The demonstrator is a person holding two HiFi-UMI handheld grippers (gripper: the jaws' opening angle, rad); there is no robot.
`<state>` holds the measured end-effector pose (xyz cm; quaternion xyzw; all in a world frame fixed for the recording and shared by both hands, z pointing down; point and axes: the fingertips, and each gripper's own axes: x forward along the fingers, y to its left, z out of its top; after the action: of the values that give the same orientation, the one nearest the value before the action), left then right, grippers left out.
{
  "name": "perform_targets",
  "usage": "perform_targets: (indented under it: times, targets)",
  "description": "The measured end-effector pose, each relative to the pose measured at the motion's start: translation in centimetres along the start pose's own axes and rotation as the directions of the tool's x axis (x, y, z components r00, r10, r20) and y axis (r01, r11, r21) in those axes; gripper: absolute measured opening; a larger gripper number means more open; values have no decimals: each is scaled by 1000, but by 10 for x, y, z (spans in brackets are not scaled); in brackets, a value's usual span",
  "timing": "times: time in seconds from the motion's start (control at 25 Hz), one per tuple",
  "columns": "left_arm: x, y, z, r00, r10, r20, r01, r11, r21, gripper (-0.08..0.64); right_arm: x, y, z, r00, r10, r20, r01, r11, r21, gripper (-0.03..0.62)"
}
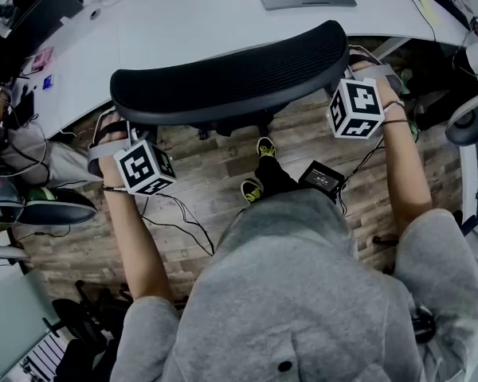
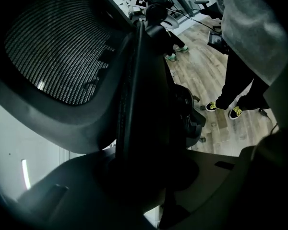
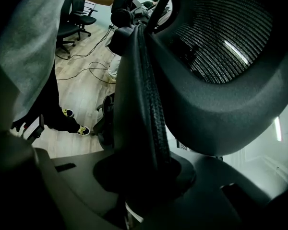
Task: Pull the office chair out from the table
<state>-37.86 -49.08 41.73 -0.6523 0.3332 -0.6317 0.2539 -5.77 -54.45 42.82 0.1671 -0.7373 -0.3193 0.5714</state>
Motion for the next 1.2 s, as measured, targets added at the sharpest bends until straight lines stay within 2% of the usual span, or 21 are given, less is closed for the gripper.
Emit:
perform_targets:
  times: [0.16, 0.72, 1.2]
  targets:
    - [4, 2, -1, 1000, -5, 4, 5, 1000, 9, 120, 2, -3, 0, 1000, 16, 0, -16, 1000, 1, 103]
    - [-4, -3, 3, 999, -2, -32, 2, 1000, -15, 123, -3, 2, -1, 999, -21, 25, 21, 1000, 8, 106]
    - [-46, -39, 12, 999, -20, -47, 18, 999, -39, 121, -40, 41, 3, 999, -28, 39, 28, 1000, 1, 109]
